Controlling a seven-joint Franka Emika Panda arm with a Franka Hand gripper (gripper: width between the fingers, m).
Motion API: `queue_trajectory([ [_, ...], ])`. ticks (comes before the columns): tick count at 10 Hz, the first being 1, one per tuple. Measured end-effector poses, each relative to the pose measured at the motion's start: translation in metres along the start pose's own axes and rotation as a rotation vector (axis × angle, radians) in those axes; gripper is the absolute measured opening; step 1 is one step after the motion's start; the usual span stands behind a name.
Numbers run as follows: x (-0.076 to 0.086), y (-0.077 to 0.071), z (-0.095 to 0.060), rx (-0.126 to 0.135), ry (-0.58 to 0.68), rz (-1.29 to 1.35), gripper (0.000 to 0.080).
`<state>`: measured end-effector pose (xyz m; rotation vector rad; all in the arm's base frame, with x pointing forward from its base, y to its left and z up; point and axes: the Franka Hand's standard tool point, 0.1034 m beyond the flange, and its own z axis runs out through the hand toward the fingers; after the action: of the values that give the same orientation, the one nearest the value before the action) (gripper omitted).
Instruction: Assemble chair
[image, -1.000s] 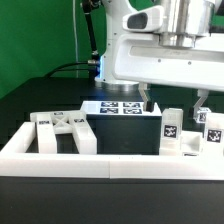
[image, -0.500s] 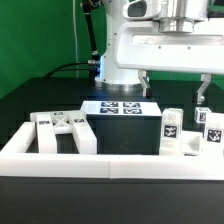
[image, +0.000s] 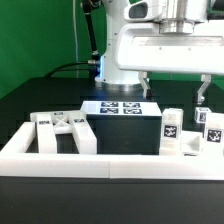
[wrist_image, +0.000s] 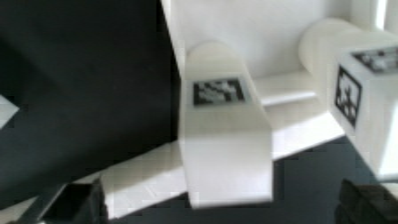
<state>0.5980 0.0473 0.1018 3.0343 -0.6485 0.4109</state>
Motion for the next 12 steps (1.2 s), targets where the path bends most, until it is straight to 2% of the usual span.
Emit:
queue_trajectory([
  [1, -0.013, 0.004, 0.005, -0.006, 0.001, -0.008, 0.0649],
  [3, -0.025, 0.004, 0.018, -0.011, 0.039, -0.034, 0.0649],
  [4, -0.028, 0.008, 0.027, -0.021, 0.046, -0.037, 0.0649],
  [12, -0.059, 0.011, 0.068, -0.068, 0.014, -0.083, 0.0649],
])
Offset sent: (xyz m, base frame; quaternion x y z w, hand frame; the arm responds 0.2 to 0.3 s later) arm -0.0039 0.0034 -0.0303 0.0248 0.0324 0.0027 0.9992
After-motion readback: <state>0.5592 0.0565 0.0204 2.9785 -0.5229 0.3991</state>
